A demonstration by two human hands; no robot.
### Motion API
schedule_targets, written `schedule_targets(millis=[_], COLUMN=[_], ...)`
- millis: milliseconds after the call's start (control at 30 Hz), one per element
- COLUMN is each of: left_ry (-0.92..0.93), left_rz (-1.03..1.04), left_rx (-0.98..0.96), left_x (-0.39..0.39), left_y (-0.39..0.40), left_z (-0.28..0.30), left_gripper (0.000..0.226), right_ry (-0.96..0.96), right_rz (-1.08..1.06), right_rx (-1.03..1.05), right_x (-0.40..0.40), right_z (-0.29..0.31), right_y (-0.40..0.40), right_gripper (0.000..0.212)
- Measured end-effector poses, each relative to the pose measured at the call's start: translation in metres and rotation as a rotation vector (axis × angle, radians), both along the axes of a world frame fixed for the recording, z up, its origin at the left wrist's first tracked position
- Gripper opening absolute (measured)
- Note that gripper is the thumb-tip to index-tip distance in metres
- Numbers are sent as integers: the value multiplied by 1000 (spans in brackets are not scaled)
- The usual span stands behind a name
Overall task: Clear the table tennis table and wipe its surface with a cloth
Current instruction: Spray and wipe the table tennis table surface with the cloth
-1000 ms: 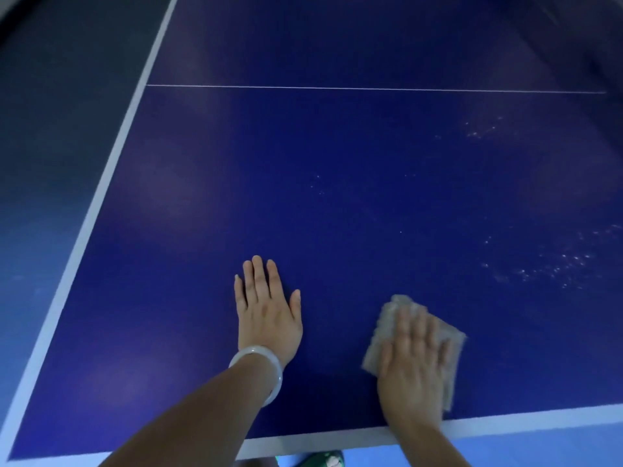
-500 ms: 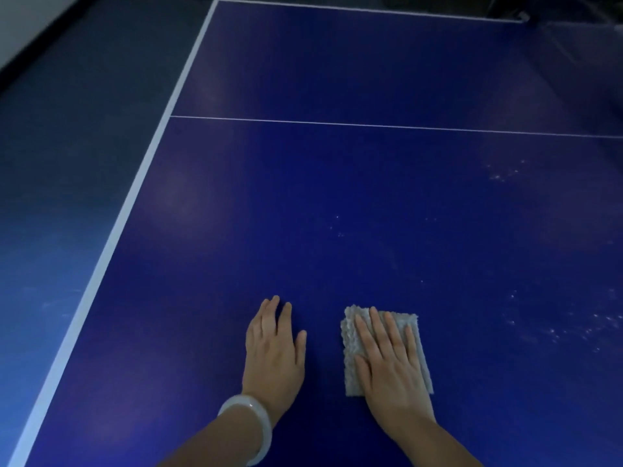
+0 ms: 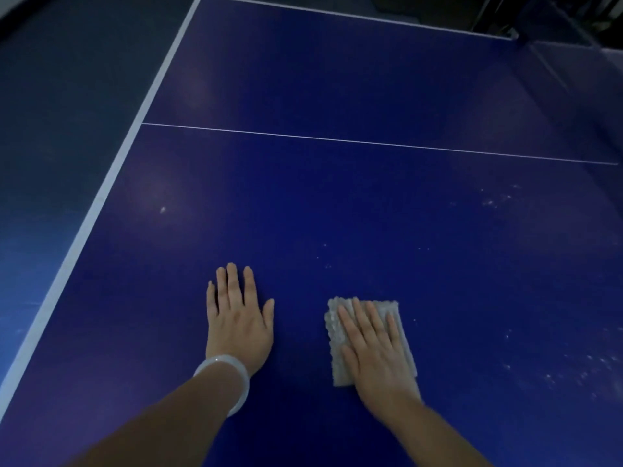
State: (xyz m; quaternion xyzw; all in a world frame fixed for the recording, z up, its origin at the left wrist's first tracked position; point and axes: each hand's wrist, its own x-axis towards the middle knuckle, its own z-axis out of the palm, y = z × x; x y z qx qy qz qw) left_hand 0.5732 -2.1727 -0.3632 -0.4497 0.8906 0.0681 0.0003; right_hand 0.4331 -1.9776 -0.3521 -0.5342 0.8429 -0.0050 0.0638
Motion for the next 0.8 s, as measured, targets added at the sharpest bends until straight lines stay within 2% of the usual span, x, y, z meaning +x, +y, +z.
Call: schedule_targets(millis=[33, 67, 100, 133, 167, 233, 300, 433, 500, 567, 633, 700, 733, 800], left_ry=[-3, -5, -7, -8, -2, 3, -4, -18, -26, -26, -13, -5, -2, 3], left_rz=[1, 4, 8, 11, 13, 14, 12, 9, 7, 10, 18, 18, 16, 12], left_rx=[-1, 7, 18, 23, 24, 25, 16, 29, 17, 9, 6, 6, 9, 20], left_x=[0, 0, -1, 0, 0, 0, -1, -1, 0, 0, 0, 0, 0, 0], left_y=[-1, -1, -1, 0, 0, -1, -1, 1, 1, 0, 0, -1, -1, -1], left_z=[0, -1, -1, -1, -1, 2, 6, 7, 4, 3, 2, 1, 1, 1], left_gripper=[69, 70, 70, 70, 69, 70, 70, 69, 69, 68, 67, 66, 66, 66], right_ry=[63, 87, 69, 20, -47, -106, -33, -19, -23, 88, 75, -13, -85, -110], right_rz=[49, -16, -218, -444, -650, -856, -769, -328, -123, 26, -235, -602, -710, -736], right_rx=[45, 105, 161, 153, 36, -34, -77, -166, -133, -40, -37, -92, -97, -56], right_x=[-23, -48, -69, -81, -86, -67, -32, 8, -6, -45, -88, -113, -110, -83], right_z=[0, -2, -1, 2, 3, 8, -2, -17, -14, -11, -6, -1, 4, 2], right_y=[0, 5, 13, 20, 24, 20, 4, -65, -100, -117, -113, -89, -79, -72], right_gripper=[74, 85, 92, 88, 75, 57, 59, 60, 59, 63, 72, 66, 62, 59])
